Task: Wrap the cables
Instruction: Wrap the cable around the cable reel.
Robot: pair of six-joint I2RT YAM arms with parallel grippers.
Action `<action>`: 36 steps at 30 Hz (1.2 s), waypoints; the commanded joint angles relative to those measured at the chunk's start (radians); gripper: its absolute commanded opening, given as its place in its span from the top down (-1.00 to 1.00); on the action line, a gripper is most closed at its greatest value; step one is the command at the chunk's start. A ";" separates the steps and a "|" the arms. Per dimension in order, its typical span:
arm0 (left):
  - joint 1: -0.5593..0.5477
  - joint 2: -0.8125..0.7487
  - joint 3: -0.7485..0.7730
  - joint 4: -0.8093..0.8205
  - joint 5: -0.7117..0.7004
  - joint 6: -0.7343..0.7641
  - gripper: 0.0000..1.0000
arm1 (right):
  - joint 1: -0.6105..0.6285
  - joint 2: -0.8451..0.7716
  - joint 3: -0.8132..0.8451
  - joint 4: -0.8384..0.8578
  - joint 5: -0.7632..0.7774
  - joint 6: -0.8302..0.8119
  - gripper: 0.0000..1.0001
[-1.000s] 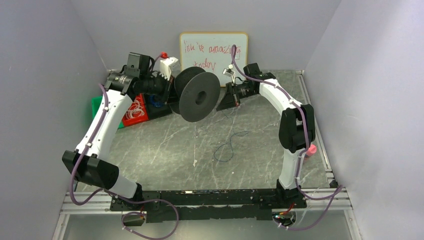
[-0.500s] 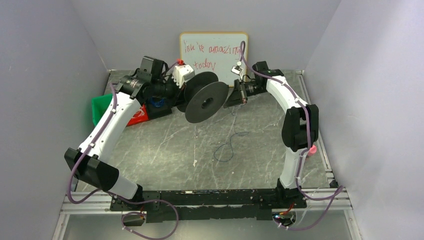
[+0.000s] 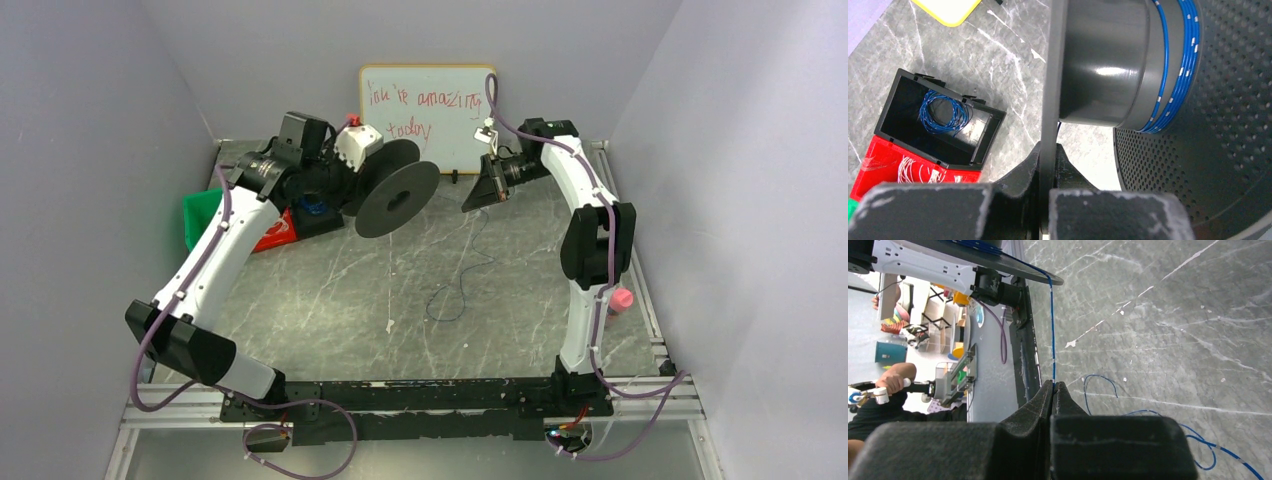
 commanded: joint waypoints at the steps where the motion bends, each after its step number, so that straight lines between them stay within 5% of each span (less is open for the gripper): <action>1: 0.024 -0.004 0.081 0.038 -0.180 -0.021 0.95 | -0.021 -0.029 0.033 -0.085 0.077 -0.049 1.00; 12: -0.054 -0.029 -0.041 -0.009 -0.161 0.152 0.95 | -0.082 -0.068 0.045 0.026 0.109 0.146 1.00; 25: -0.212 0.067 -0.095 0.098 -0.566 0.116 0.95 | -0.065 -0.132 0.056 0.101 -0.049 0.259 1.00; 36: -0.212 0.160 -0.038 0.113 -0.689 0.043 0.95 | 0.011 -0.169 0.043 0.087 -0.112 0.251 0.97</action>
